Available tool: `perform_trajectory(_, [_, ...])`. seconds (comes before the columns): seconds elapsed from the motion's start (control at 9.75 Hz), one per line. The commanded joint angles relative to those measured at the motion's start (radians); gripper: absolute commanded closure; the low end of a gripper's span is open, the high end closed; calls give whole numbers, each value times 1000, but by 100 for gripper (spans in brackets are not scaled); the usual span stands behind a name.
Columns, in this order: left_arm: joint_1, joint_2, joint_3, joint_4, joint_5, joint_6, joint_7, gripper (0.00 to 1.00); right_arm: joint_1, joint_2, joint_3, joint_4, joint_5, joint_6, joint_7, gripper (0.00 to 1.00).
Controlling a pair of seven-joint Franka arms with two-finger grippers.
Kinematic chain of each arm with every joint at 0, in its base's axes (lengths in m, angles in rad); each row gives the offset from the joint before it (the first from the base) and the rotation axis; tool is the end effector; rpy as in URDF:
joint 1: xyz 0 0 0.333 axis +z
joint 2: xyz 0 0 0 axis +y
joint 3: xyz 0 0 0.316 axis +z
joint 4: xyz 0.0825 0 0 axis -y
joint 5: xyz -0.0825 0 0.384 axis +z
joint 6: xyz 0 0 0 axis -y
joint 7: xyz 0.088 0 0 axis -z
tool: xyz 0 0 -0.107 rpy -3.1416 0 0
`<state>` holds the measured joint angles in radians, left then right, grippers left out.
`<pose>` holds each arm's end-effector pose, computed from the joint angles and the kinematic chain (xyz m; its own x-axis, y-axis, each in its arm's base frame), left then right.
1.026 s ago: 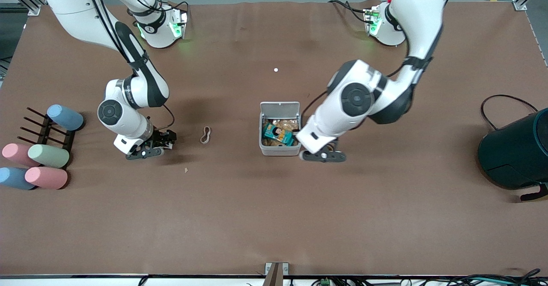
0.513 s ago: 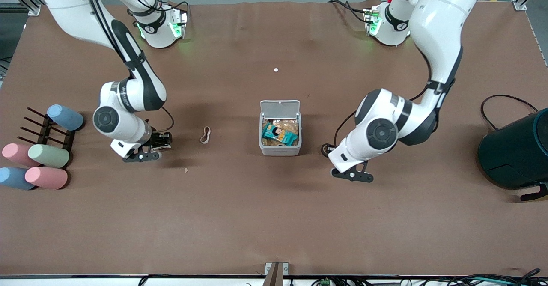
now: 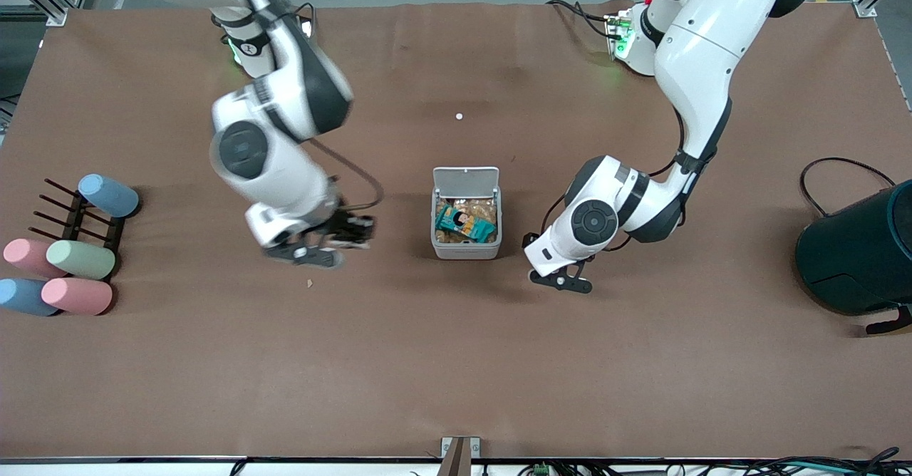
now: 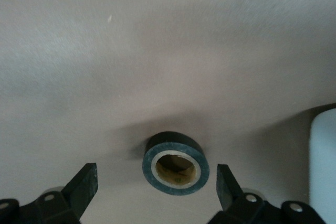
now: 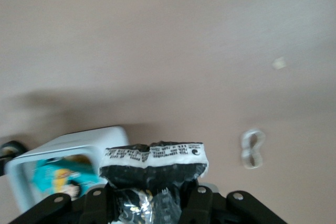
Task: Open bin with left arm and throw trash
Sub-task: 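Grasp the tape roll with the left gripper while the right gripper carries the packet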
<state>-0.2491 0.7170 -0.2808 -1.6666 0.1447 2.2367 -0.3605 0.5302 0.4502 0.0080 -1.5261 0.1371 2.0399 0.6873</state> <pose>0.5881 -0.3182 0.1911 0.9686 -0.2094 -0.1342 -0.2065 -0.9778 0.0357 0.5907 0.3606 0.4053 0.9783 -0.2041 -0.0359 -0.2071 -0.9686 -0.1375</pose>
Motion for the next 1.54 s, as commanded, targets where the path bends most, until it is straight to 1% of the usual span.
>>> perform_trajectory(0.0, [-22, -22, -1, -32, 24, 44, -70, 0, 98, 181, -13, 214, 4, 8, 117, 83])
perform_trajectory(0.21, [-22, -11, -1, -33, 26, 69, -77, 3, 161, 209, -13, 211, 1, 60, 138, 82])
perform_trajectory(0.31, [-22, -11, -1, -35, 26, 70, -77, 10, 192, 217, -13, 208, 1, 57, 136, 81])
perform_trajectory(0.41, [-22, -11, -1, -35, 26, 70, -77, 20, 211, 225, -13, 187, -4, 51, 133, 80])
perform_trajectory(0.51, [-22, -10, -1, -36, 27, 73, -77, 22, 221, 225, -13, 157, -4, 51, 129, 80])
perform_trajectory(0.62, [-22, -10, -1, -56, 32, 102, -77, 22, 225, 225, -13, 144, -4, 28, 120, 79])
perform_trajectory(0.72, [-22, -10, -1, -71, 32, 127, -75, 22, 225, 225, -13, 144, -4, 2, 101, 79])
perform_trajectory(0.82, [-21, -10, -1, -73, 32, 129, -75, 24, 223, 225, -13, 144, -4, -21, 87, 78])
perform_trajectory(0.92, [-21, -11, -1, -73, 32, 129, -74, 37, 218, 225, -13, 142, -2, -26, 87, 69])
perform_trajectory(1.03, [-13, -14, -1, -73, 32, 127, -74, 65, 215, 229, -14, 144, -2, -26, 89, 41])
perform_trajectory(1.13, [-7, -22, -4, -71, 30, 124, -77, 95, 212, 229, -14, 144, -4, -26, 90, 20])
perform_trajectory(1.23, [-4, -33, -4, -70, 30, 117, -75, 100, 211, 228, -14, 144, -4, -27, 92, 13])
perform_trajectory(1.44, [-4, -108, -6, -50, 21, 84, -80, 100, 211, 225, -14, 145, -4, -29, 92, 10])
